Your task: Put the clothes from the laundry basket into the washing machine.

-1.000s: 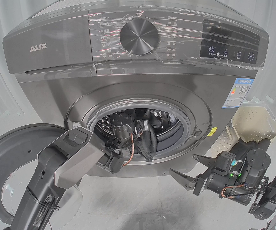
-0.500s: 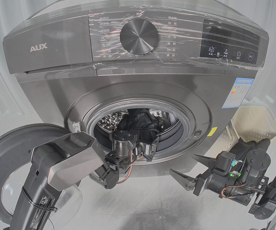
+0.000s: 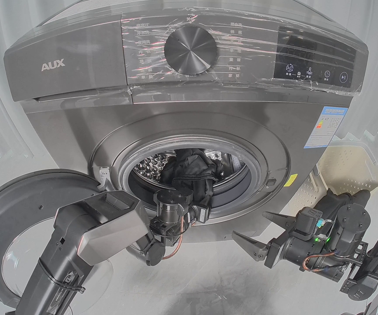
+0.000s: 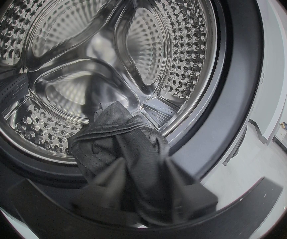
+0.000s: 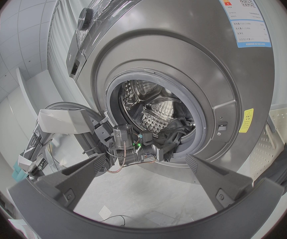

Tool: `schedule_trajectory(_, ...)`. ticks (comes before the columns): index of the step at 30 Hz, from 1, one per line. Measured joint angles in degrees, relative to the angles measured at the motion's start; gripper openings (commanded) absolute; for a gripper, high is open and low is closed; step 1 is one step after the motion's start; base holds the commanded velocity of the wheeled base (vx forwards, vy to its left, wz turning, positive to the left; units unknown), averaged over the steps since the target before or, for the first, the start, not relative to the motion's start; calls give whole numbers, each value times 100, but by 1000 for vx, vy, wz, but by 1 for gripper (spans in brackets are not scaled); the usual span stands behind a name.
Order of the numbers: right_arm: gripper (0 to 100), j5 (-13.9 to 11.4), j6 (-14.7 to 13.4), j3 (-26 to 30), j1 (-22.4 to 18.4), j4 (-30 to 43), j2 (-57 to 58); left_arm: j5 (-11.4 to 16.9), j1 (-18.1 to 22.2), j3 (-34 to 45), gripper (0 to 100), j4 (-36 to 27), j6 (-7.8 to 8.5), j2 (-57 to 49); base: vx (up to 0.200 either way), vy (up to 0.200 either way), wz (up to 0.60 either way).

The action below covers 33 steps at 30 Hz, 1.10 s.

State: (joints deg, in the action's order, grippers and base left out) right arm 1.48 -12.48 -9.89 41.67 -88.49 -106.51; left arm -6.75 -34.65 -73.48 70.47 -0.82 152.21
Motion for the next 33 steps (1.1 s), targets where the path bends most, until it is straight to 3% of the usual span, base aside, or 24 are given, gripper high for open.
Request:
schedule_trajectory(8, 100, 0, 0, -2, -5, 0, -5, -107, 55, -645, 0, 20, -30, 62, 0, 0, 0)
schedule_trajectory(21, 100, 2, 0, -4, 0, 0, -7, -444, 463, -2806, 0, -35, -71, 302, 0, 0, 0)
schedule_trajectory(31, 100, 2, 1, -4, 6, 0, -7, -468, 566, -3100, 0, -71, -84, 514, 0, 0, 0)
schedule_trajectory(32, 100, 2, 1, -4, 4, 2, -7, -466, 562, -3098, 100, -73, -84, 518, 0, 0, 0)
schedule_trajectory(33, 100, 0, 1, -4, 2, 0, -7, -466, 551, -3090, 100, -71, -84, 525, 0, 0, 0)
